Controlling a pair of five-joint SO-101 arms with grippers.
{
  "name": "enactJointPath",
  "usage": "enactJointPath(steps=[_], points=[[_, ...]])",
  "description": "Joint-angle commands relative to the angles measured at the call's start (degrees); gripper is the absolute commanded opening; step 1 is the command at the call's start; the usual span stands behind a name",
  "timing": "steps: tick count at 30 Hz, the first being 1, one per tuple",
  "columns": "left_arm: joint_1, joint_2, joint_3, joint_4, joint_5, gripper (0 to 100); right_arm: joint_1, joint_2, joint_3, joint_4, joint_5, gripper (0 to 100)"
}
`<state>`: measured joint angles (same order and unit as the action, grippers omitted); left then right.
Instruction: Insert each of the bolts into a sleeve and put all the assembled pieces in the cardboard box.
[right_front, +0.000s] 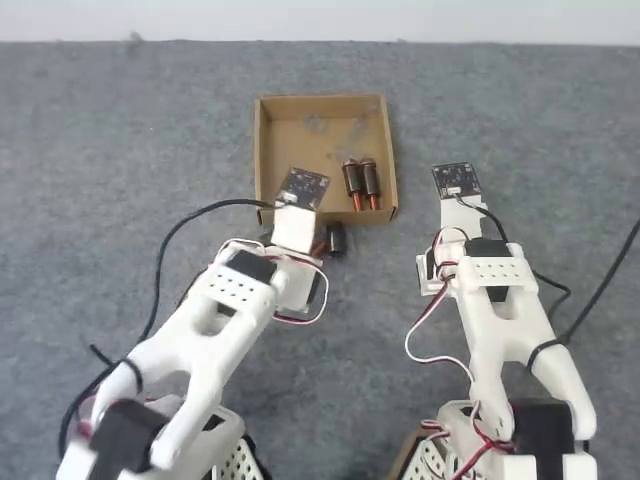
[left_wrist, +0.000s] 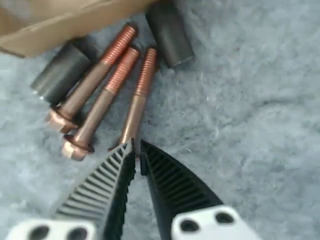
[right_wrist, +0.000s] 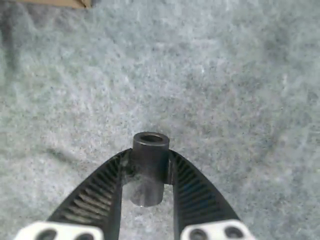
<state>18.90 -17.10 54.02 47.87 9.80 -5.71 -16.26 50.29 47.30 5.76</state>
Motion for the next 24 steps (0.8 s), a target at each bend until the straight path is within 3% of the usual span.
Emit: enactJointPath(steps=[1, 6, 13, 24], points=[[0.18, 1.58, -2.86, -3.16, -4.84, 1, 0.31, 0.04, -0.44, -0.92, 0.88, 0.6], [-0.97, 2.46, -2.86, -4.04, -6.33, 2, 0.31, 0.04, -0.44, -0.92, 0.88, 0.6], [-3.87, 2.73, 0.22, -9.23, -5.89, 22, 0.22, 0.04, -0.44, -0.92, 0.88, 0.6], [-3.87, 11.52, -5.14, -6.24, -2.99, 23, 0.22, 0.04, -0.35, -0.84, 0.88, 0.6]])
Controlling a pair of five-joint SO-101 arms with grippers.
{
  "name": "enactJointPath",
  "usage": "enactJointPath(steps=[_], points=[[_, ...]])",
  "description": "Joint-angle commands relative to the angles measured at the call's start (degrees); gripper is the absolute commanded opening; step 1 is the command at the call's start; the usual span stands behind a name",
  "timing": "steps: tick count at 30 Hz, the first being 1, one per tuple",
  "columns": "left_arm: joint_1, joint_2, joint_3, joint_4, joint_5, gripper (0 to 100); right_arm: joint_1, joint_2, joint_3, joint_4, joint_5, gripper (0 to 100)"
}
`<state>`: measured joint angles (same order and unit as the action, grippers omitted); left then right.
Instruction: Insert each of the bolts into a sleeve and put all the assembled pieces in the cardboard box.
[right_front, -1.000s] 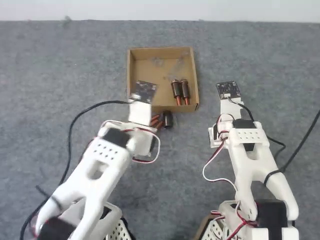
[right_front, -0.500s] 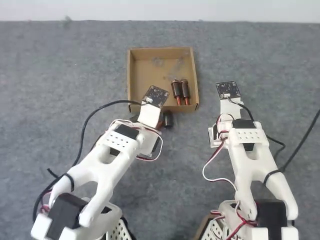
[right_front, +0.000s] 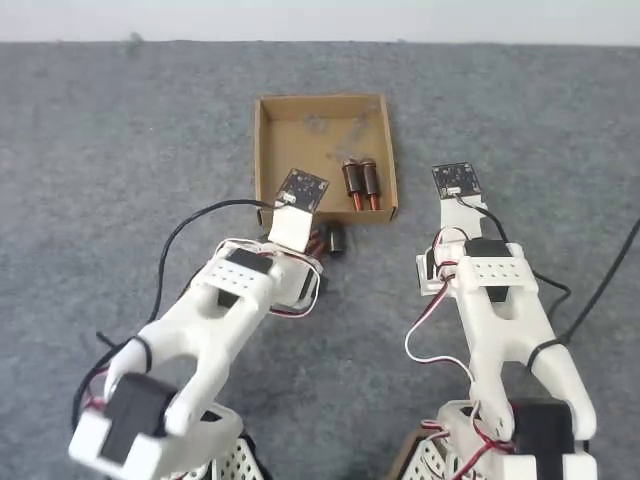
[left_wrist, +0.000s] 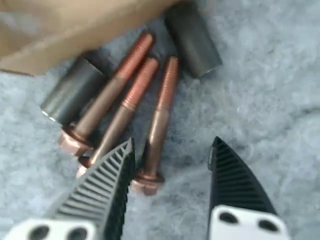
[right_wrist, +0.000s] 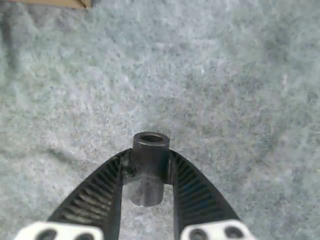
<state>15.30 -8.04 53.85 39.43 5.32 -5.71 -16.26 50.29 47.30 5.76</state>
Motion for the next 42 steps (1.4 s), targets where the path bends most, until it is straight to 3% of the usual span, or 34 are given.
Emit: enactJointPath(steps=[1, 6, 11, 15, 18, 23, 29, 34, 42], points=[[-0.26, 4.22, -6.73, 3.78, 1.32, 23, 0.22, 0.04, -0.35, -0.84, 0.88, 0.6], [-0.35, 10.55, -12.79, 8.18, 1.32, 19, 0.22, 0.04, -0.35, -0.84, 0.88, 0.6], [0.26, 11.87, -14.46, 9.76, -4.22, 1, 0.22, 0.04, -0.35, -1.19, 0.88, 0.6], [1.93, 11.87, -14.81, 13.19, -7.82, 1, 0.22, 0.04, -0.35, -1.27, 0.88, 0.6], [3.6, 11.69, -14.9, 17.93, -14.24, 1, 0.22, 0.04, -0.35, -1.27, 0.88, 0.6], [3.96, 6.07, -16.13, 29.89, -32.44, 1, 0.31, 0.13, -0.35, -1.36, 0.88, 0.6], [-5.54, -4.13, -15.96, 35.43, -46.51, 1, 0.4, 0.13, -0.35, -1.36, 0.88, 0.6], [-16.26, -7.21, -16.04, 35.16, -57.49, 1, 0.4, 0.13, -0.35, -1.36, 0.88, 0.6], [-25.14, -5.19, -12.09, 22.59, -63.38, 1, 0.31, 0.13, -0.35, -1.36, 0.88, 0.6]])
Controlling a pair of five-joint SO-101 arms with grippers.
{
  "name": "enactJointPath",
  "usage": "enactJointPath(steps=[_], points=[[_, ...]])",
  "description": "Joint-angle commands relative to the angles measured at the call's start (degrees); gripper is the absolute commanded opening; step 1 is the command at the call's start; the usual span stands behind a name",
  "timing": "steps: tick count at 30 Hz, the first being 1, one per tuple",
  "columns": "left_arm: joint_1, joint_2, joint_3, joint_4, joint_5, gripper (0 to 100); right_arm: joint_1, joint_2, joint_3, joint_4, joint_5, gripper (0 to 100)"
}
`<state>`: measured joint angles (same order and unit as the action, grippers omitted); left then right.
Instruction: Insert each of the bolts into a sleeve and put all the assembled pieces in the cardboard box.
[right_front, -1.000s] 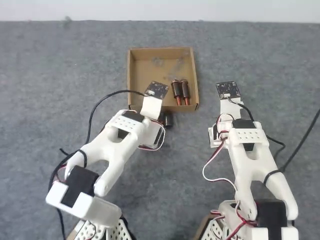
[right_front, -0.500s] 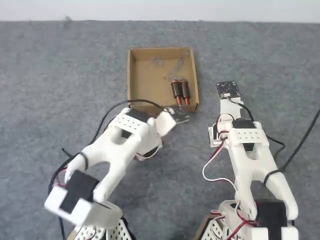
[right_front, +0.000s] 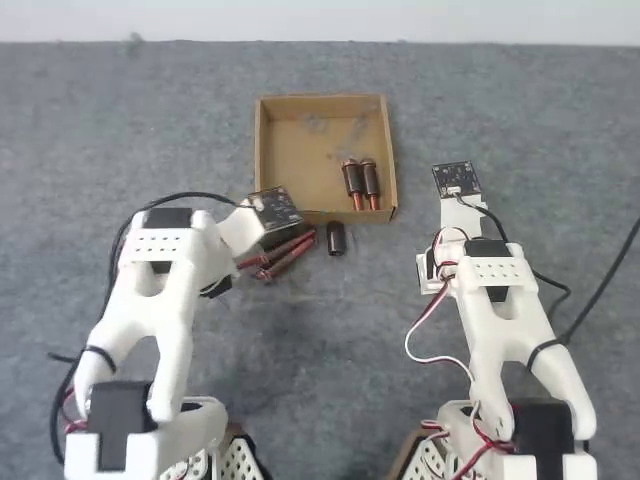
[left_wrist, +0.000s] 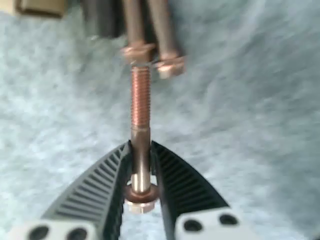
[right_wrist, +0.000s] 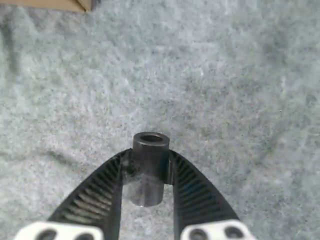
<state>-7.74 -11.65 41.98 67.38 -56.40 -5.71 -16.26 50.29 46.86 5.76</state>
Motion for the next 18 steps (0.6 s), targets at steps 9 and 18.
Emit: enactJointPath(steps=[9, 18], points=[[-3.34, 5.45, -0.4, -14.77, -1.41, 11, 0.31, 0.13, 0.18, -1.71, 0.88, 0.6], [-5.8, 2.46, -3.38, -14.59, 10.46, 20, 0.31, 0.13, 0.18, -1.71, 0.88, 0.6]])
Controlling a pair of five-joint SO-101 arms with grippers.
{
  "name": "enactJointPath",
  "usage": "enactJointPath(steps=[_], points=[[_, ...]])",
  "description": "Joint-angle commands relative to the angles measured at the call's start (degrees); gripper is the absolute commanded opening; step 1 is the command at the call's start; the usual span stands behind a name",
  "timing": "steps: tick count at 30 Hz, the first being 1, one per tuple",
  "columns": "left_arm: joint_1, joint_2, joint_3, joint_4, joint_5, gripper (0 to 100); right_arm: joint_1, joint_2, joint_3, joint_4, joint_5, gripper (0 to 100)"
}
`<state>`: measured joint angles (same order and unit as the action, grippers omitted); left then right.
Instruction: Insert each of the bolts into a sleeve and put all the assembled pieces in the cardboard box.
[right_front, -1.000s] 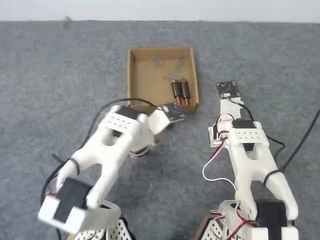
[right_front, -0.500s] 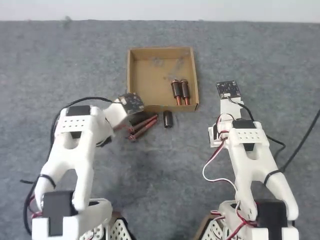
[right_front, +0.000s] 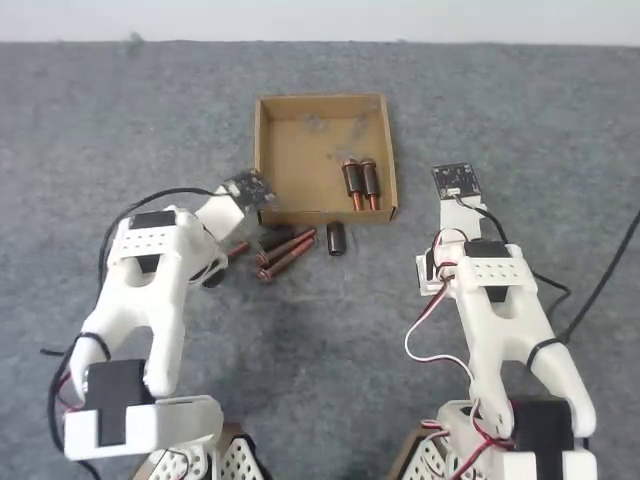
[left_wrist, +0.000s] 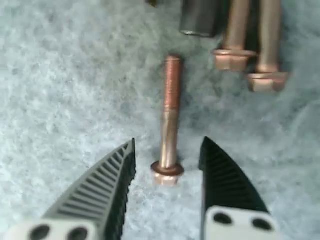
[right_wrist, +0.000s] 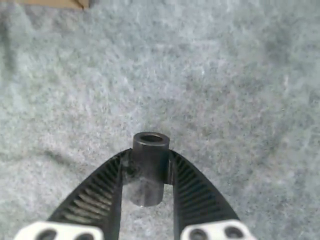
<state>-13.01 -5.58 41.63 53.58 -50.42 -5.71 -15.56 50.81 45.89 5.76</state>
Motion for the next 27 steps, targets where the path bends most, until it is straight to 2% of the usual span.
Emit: enactJointPath(steps=[1, 3, 5, 9, 11, 12, 19, 24, 27], points=[[-0.53, -4.66, -2.95, -0.79, 7.03, 20, 0.31, -0.57, -0.35, -0.75, 0.88, 0.6], [-0.26, -6.86, -2.68, -0.7, 13.89, 20, 0.31, -0.57, -0.35, -0.75, 0.88, 0.6], [-0.09, -9.14, -1.98, -0.7, 24.09, 18, 0.31, -0.57, -0.35, -0.75, 0.88, 0.6], [1.23, -13.45, -0.13, -0.7, 42.46, 7, 0.31, -0.57, -0.35, -0.75, 0.88, 0.6], [3.34, -15.03, 2.24, -1.14, 49.41, 1, 0.31, -0.57, -0.35, -0.75, 0.88, 0.6], [4.66, -15.91, 3.65, -1.05, 52.31, 1, 0.31, -0.57, -0.35, -0.75, 0.88, 0.6], [9.23, -19.34, 13.58, -0.88, 64.18, 1, 0.31, -0.57, -0.35, -0.75, 0.88, 0.6], [8.09, -19.25, 16.31, -1.14, 73.05, 1, 0.31, -0.57, -0.35, -0.66, 0.88, 0.6], [5.63, -16.97, 14.29, -1.05, 75.69, 1, 0.31, -0.57, -0.35, -0.57, 0.88, 0.6]])
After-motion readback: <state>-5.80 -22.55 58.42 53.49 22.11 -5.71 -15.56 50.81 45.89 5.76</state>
